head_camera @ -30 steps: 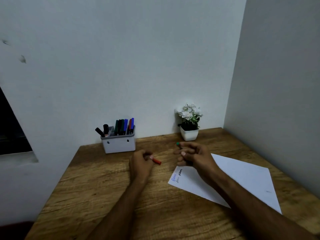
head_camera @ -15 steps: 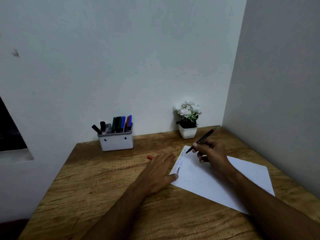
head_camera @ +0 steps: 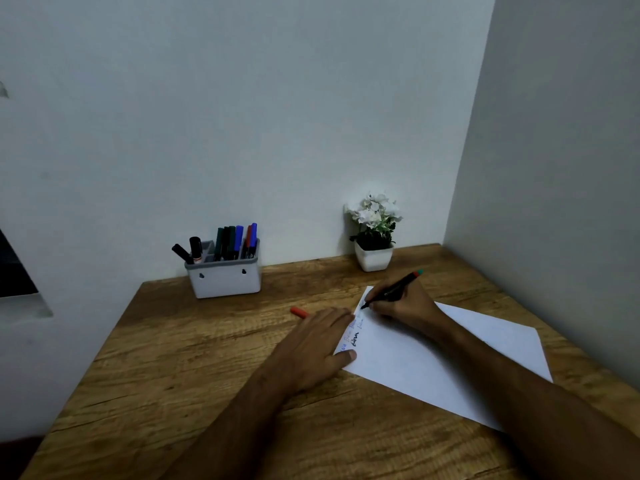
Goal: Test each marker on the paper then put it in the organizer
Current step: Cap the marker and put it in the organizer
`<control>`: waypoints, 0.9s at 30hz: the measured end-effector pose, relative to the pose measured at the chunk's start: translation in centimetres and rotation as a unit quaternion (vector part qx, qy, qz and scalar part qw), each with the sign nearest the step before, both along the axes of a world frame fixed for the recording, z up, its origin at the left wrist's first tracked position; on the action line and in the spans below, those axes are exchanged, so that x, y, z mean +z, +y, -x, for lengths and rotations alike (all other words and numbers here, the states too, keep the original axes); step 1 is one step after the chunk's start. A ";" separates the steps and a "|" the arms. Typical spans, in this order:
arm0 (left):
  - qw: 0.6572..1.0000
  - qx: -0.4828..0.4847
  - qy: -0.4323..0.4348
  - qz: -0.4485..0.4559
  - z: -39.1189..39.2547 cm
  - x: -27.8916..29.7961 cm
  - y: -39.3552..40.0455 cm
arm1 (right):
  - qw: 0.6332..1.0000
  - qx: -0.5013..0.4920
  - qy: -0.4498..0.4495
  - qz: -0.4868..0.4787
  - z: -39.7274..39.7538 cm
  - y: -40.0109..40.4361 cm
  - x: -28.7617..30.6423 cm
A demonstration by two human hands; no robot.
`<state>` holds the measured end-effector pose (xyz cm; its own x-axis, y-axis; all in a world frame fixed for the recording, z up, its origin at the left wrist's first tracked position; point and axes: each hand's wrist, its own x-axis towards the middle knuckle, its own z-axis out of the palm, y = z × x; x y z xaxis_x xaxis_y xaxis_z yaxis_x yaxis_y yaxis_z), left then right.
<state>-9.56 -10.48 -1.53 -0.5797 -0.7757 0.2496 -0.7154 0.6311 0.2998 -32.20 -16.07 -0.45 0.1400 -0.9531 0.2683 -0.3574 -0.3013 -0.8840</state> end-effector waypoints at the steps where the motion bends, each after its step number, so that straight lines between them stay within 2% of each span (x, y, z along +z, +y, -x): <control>1: 1.000 0.001 -0.002 0.000 0.0 0.0 0.0 | 1.000 0.000 0.011 0.005 -0.1 -0.1 -0.2; 9: 1.000 0.012 -0.012 -0.012 0.0 -0.2 -0.2 | 0.997 -0.010 0.059 0.052 -0.3 -0.6 -0.6; 27: 1.000 0.015 -0.022 -0.016 0.1 0.1 0.1 | 0.995 0.006 0.083 0.056 -0.2 -0.4 -0.6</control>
<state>-9.67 -10.39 -1.44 -0.5659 -0.8002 0.1985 -0.7472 0.5996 0.2867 -31.96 -16.43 -1.01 0.2018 -0.9164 0.3456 -0.4922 -0.3999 -0.7732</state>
